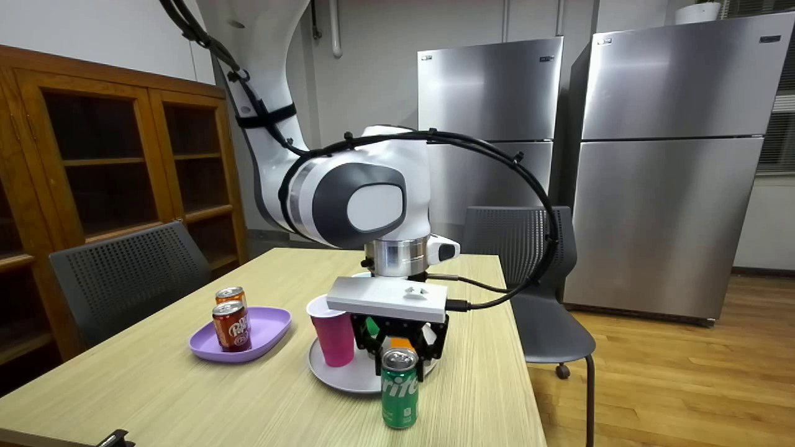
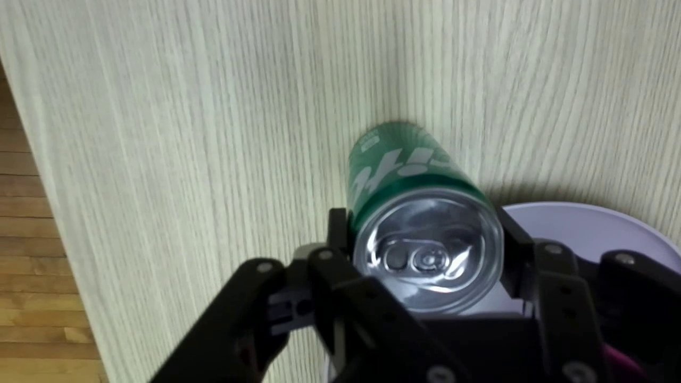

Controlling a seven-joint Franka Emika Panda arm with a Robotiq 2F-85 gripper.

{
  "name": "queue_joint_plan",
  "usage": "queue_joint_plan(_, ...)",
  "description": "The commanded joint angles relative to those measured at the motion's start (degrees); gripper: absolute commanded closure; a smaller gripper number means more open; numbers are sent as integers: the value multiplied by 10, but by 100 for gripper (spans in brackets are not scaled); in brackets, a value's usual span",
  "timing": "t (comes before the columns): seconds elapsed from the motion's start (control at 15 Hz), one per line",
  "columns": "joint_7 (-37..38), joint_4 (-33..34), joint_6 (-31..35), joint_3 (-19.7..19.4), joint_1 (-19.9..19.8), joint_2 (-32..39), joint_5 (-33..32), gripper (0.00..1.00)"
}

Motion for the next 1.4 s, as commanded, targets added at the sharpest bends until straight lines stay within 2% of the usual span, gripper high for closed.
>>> queue_joint_plan(0.0, -9, 5, 12, 20, -23, 6, -4, 62)
queue_joint_plan(0.33, -28, 0, -26, 41, -53, -30, 17, 62)
queue_joint_plan(0.6, -31, 5, -58, 35, -60, -55, 20, 62)
queue_joint_plan(1.33, -32, 24, -132, 0, -9, -137, 17, 62)
